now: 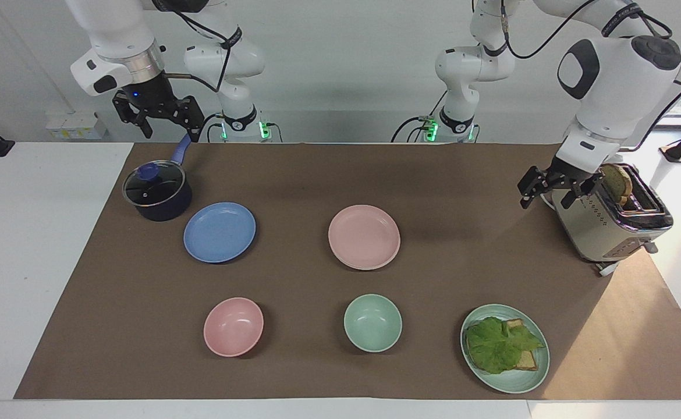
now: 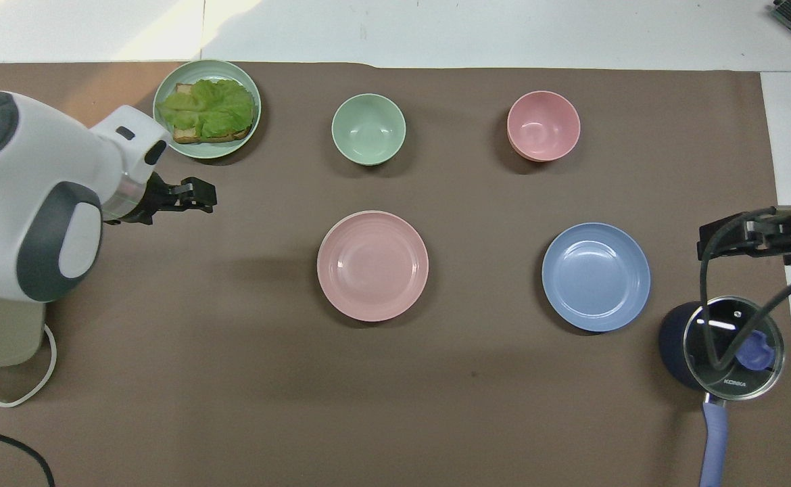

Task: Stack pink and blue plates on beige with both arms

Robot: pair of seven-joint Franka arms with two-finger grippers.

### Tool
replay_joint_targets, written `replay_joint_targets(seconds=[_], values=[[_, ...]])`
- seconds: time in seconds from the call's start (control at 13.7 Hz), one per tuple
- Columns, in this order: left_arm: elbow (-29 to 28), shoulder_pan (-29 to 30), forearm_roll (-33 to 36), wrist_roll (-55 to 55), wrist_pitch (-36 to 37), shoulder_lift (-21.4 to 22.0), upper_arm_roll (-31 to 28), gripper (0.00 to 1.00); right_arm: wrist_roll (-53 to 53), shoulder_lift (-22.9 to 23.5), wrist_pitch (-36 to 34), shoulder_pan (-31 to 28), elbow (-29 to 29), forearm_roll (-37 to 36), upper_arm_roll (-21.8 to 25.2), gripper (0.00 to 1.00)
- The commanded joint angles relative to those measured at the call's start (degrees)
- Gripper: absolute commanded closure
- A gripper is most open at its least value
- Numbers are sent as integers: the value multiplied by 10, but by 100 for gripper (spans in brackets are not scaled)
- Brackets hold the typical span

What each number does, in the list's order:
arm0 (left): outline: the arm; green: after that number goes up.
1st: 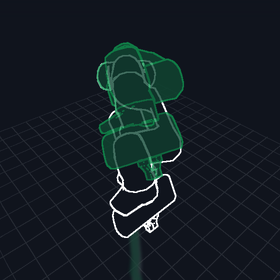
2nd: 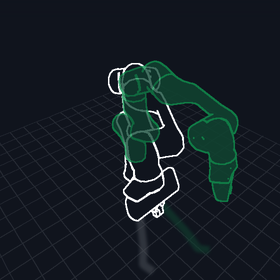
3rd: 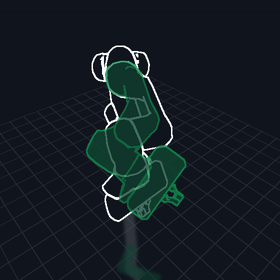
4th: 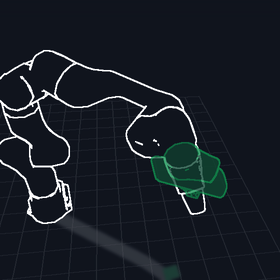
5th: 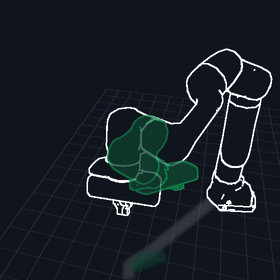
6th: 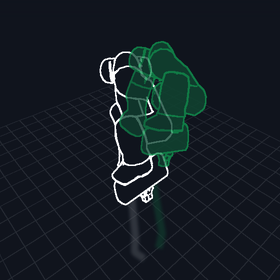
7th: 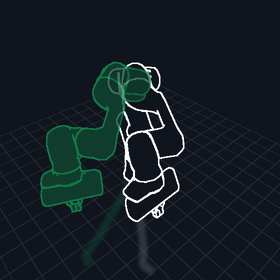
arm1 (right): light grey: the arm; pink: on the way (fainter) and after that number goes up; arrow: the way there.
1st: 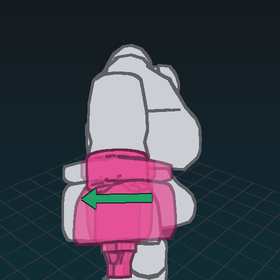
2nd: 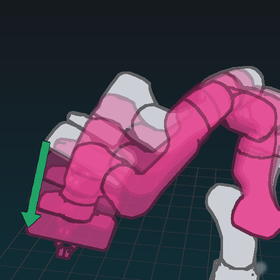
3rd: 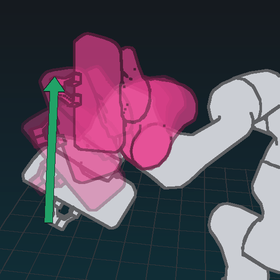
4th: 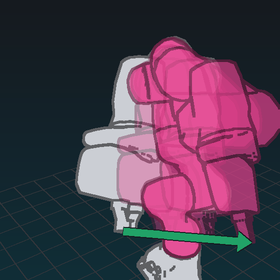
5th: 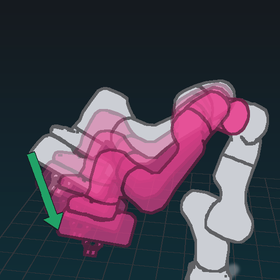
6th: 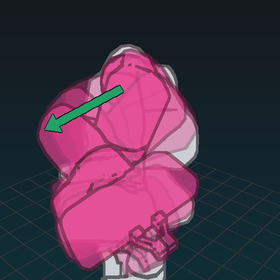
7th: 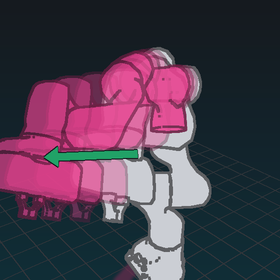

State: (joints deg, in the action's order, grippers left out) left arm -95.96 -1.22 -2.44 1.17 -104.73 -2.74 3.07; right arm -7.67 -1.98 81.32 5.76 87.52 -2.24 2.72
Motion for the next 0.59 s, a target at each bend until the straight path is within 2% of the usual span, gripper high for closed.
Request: replay_joint_targets(seconds=[0.0,0.29,0.51], values=[[25,-1,16,-6,40,6,2,0,-10,-14,9,0,18,12,4,0],[37,-1,39,-6,62,7,2,0,-9,-13,11,-2,18,12,5,0],[37,1,39,-32,77,12,2,0,-8,-21,71,-20,47,11,5,0]])
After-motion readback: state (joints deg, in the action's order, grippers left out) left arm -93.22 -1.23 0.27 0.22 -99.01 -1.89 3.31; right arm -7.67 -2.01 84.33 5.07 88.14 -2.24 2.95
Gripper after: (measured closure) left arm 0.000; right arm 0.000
